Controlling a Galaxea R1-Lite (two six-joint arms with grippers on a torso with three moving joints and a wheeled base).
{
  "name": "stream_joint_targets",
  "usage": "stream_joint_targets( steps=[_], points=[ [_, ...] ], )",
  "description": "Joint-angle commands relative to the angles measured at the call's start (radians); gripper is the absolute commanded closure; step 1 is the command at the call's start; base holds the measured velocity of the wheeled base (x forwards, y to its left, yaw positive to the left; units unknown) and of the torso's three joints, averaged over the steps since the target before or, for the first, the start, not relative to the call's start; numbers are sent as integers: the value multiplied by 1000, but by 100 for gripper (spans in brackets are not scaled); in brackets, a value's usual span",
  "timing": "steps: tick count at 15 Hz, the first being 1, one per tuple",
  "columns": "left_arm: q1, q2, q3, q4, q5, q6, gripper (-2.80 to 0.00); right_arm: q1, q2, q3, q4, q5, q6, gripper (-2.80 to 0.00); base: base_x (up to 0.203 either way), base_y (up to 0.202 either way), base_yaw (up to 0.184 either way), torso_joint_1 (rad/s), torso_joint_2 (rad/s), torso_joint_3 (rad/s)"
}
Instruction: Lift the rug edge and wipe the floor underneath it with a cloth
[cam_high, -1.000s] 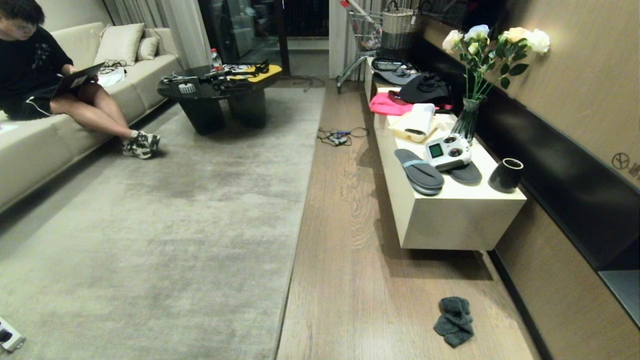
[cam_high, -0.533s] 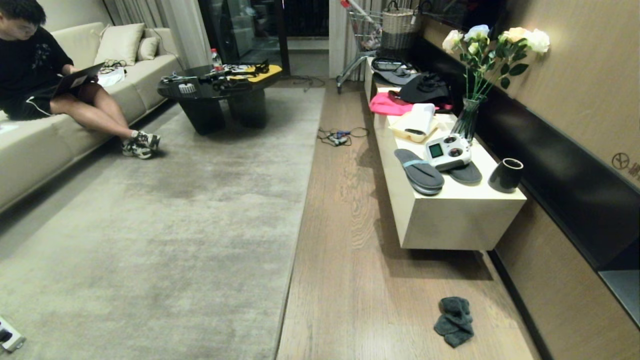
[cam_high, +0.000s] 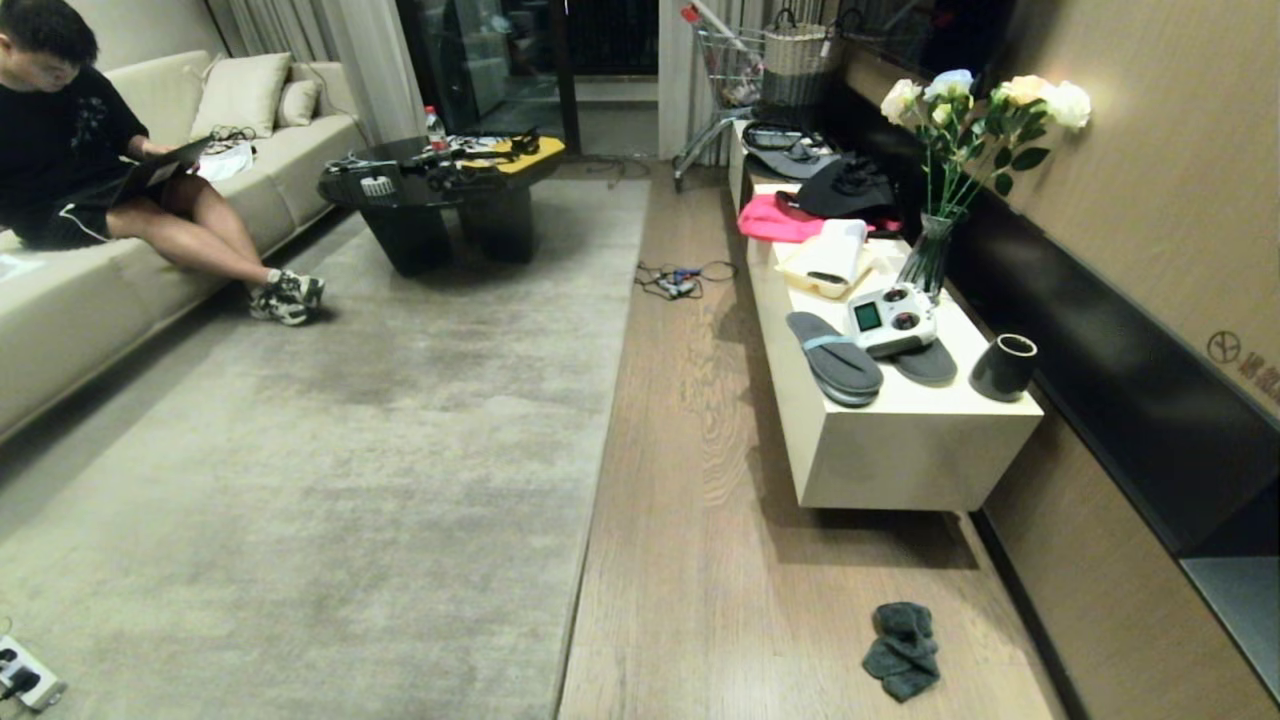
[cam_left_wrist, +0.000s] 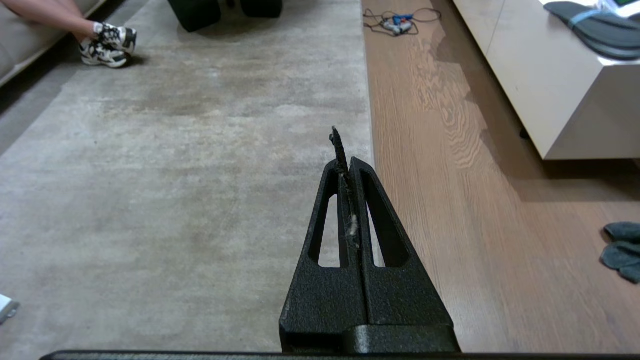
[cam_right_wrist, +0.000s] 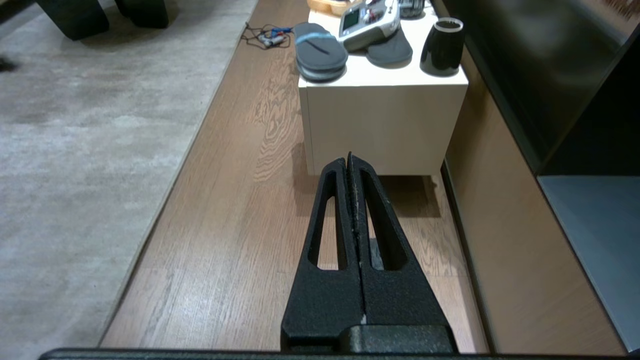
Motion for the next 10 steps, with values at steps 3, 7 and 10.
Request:
stream_joint_targets(
  steps=[3, 7, 10],
  points=[
    [-1, 1, 0, 0, 0, 1, 0, 0, 2, 0, 0, 0, 1, 0, 0, 0, 0, 17, -435, -400],
    [1, 0, 0, 0, 0, -1, 0, 0, 2, 0, 0, 0, 1, 0, 0, 0, 0, 65, -461, -387],
    [1, 0, 0, 0, 0, 1, 0, 0, 2, 0, 0, -1, 1, 0, 0, 0, 0, 111, -485, -372]
  ],
)
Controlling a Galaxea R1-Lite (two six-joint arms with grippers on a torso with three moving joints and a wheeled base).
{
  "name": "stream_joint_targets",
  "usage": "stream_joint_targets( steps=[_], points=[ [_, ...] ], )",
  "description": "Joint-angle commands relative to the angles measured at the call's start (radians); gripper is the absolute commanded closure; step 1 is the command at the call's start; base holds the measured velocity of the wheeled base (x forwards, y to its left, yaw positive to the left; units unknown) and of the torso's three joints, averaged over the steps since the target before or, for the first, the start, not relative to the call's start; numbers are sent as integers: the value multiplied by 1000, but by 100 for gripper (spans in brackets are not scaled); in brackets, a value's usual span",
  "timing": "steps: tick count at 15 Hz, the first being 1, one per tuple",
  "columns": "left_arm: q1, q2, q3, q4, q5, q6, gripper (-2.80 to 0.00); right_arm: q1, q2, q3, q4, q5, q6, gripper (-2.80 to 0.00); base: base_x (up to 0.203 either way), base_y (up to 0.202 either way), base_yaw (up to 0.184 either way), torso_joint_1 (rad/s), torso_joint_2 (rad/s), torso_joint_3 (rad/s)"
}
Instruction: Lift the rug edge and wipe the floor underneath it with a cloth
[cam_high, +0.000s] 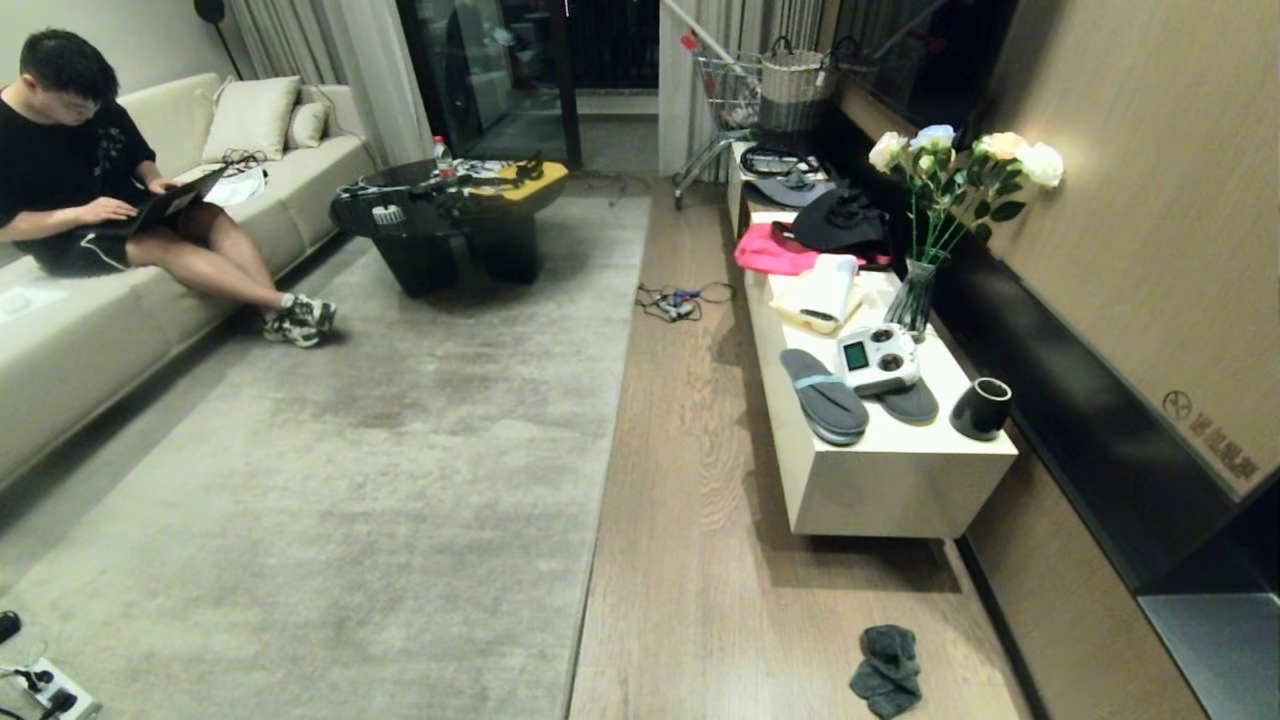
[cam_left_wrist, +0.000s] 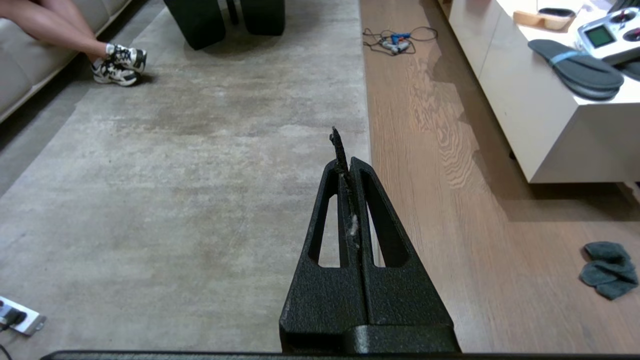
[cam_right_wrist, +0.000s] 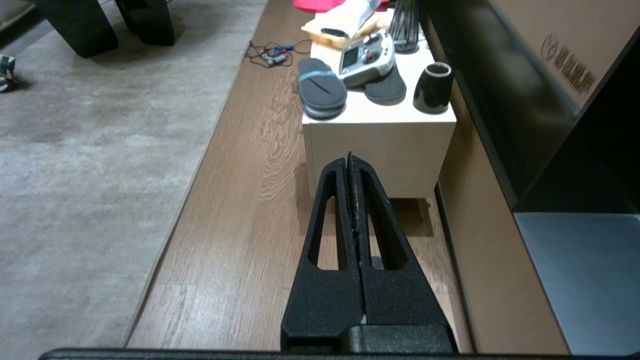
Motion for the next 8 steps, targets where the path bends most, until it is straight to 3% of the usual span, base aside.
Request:
stream_joint_targets(
  steps=[1, 8],
  points=[
    [-1, 0, 0, 0, 0, 0, 0, 0, 2, 0, 0, 0, 0, 0, 0, 0, 0, 121, -483, -367],
    [0, 0, 0, 0, 0, 0, 0, 0, 2, 0, 0, -1, -2, 0, 0, 0, 0, 168, -523, -358]
  ],
)
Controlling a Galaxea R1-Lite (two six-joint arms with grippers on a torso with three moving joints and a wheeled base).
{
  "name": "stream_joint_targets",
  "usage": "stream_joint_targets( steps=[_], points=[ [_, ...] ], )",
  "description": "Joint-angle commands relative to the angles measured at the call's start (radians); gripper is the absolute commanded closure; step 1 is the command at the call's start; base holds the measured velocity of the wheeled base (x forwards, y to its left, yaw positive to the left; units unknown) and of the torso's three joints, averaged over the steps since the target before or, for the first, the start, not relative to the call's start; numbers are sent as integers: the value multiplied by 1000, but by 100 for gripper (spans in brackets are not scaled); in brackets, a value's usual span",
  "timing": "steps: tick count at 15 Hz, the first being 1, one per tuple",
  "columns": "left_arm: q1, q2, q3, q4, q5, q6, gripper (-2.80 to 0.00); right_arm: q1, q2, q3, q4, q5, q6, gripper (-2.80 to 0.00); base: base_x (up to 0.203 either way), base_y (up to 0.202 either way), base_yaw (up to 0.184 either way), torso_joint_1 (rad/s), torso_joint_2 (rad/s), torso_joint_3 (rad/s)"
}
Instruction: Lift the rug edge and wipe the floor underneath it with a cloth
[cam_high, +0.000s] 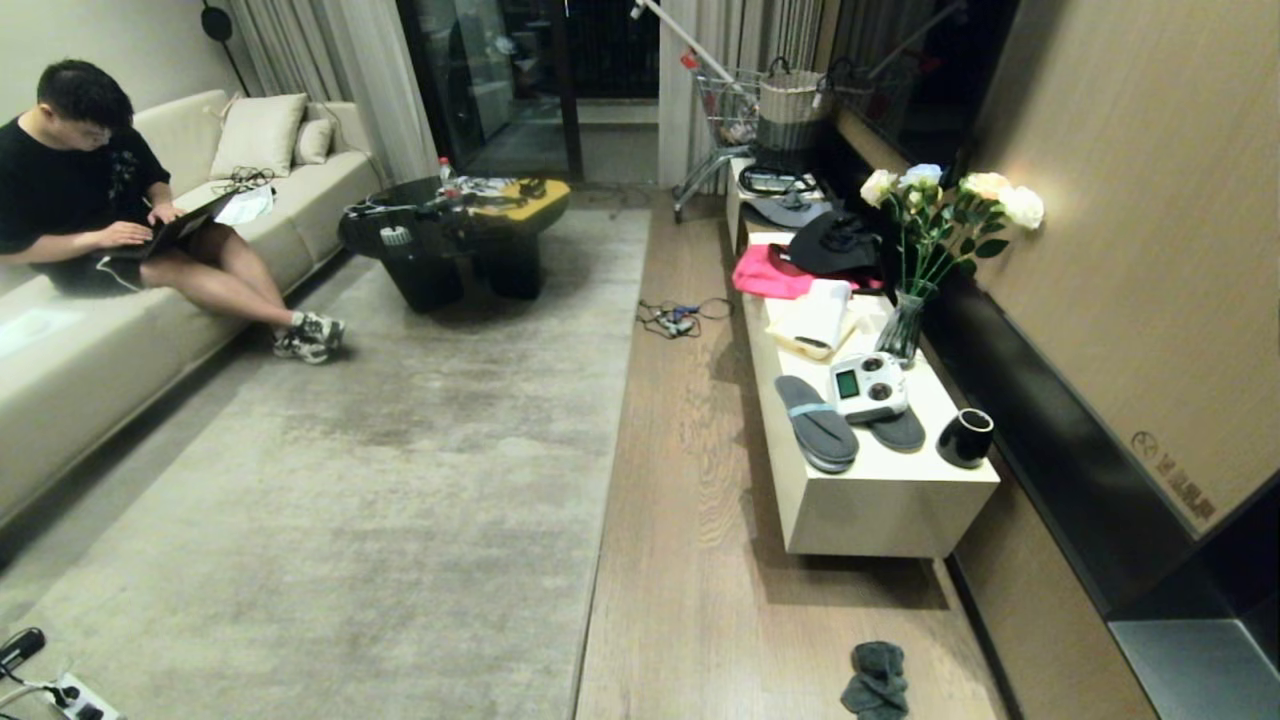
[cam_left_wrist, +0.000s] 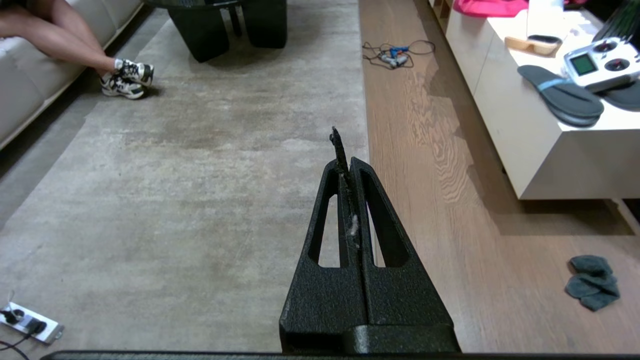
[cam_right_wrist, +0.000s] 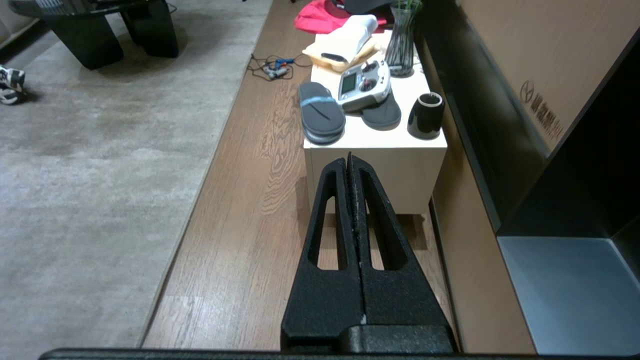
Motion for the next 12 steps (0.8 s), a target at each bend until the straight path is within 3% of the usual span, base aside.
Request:
stream_joint_targets(
  steps=[1, 7, 12],
  points=[
    [1, 1, 0, 0, 0, 0, 0, -1, 1, 0, -1, 0, 0, 0, 0, 0, 0, 200, -559, -359],
    [0, 0, 0, 0, 0, 0, 0, 0, 0, 0, -1, 0, 0, 0, 0, 0, 0, 226, -593, -367],
    [0, 0, 0, 0, 0, 0, 0, 0, 2, 0, -1, 0, 1, 0, 0, 0, 0, 164, -390, -230]
  ],
)
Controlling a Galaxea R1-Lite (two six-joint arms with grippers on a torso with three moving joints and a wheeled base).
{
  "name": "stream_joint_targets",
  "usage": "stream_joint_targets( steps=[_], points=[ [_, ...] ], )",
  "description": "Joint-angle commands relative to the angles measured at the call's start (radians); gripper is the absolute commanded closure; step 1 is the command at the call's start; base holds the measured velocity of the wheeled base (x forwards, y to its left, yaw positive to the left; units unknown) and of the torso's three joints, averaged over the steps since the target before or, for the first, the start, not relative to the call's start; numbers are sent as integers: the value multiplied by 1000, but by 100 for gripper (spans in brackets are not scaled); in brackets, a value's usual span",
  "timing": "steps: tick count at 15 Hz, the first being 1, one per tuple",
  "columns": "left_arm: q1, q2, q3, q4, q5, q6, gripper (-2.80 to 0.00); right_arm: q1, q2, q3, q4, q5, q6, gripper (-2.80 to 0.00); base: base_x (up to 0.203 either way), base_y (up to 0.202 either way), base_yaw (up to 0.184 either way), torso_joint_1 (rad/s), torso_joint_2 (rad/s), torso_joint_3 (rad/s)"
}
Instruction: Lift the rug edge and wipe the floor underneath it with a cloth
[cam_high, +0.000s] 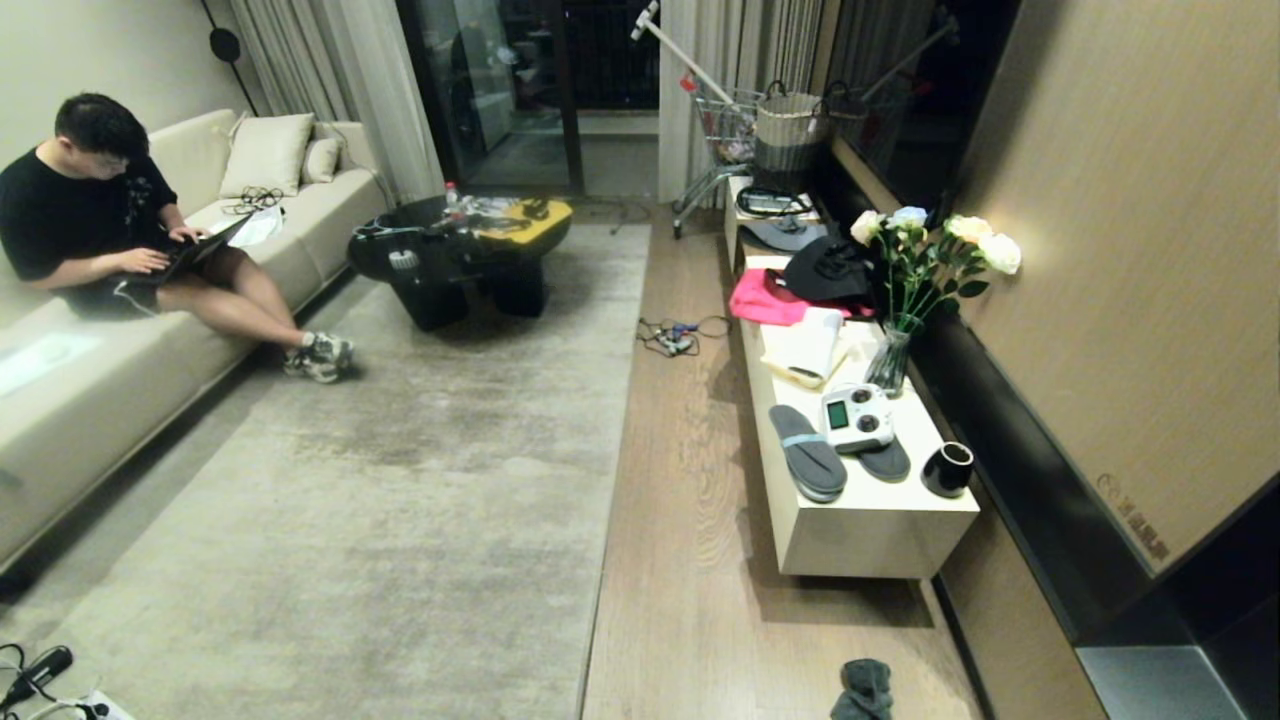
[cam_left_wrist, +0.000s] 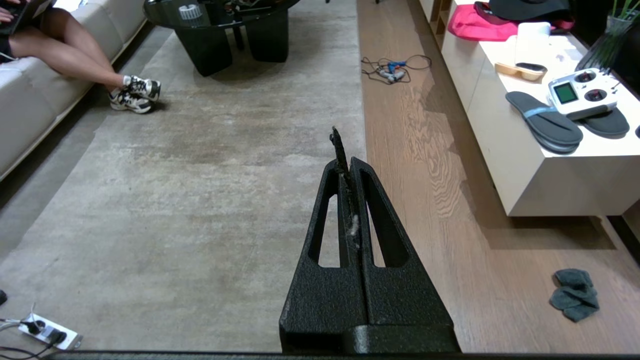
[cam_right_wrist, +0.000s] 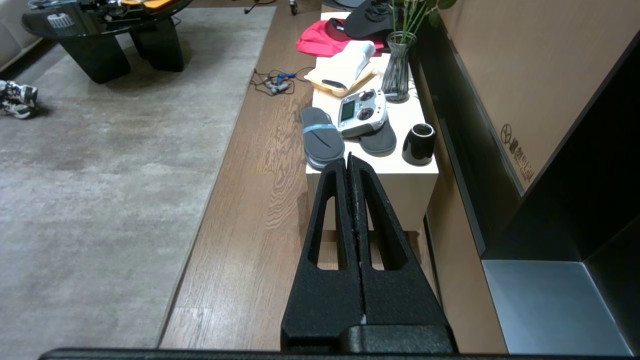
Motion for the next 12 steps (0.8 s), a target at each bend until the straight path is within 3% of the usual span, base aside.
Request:
stream_joint_targets(
  steps=[1, 7, 12],
  points=[
    [1, 0, 0, 0, 0, 0, 0, 0, 2, 0, -1, 0, 1, 0, 0, 0, 0, 148, -351, -201],
    [1, 0, 0, 0, 0, 0, 0, 0, 2, 0, -1, 0, 1, 0, 0, 0, 0, 142, -321, -179],
    [0, 1, 0, 0, 0, 0, 0, 0, 2, 0, 1, 0, 18, 0, 0, 0, 0, 0, 0, 0]
  ],
)
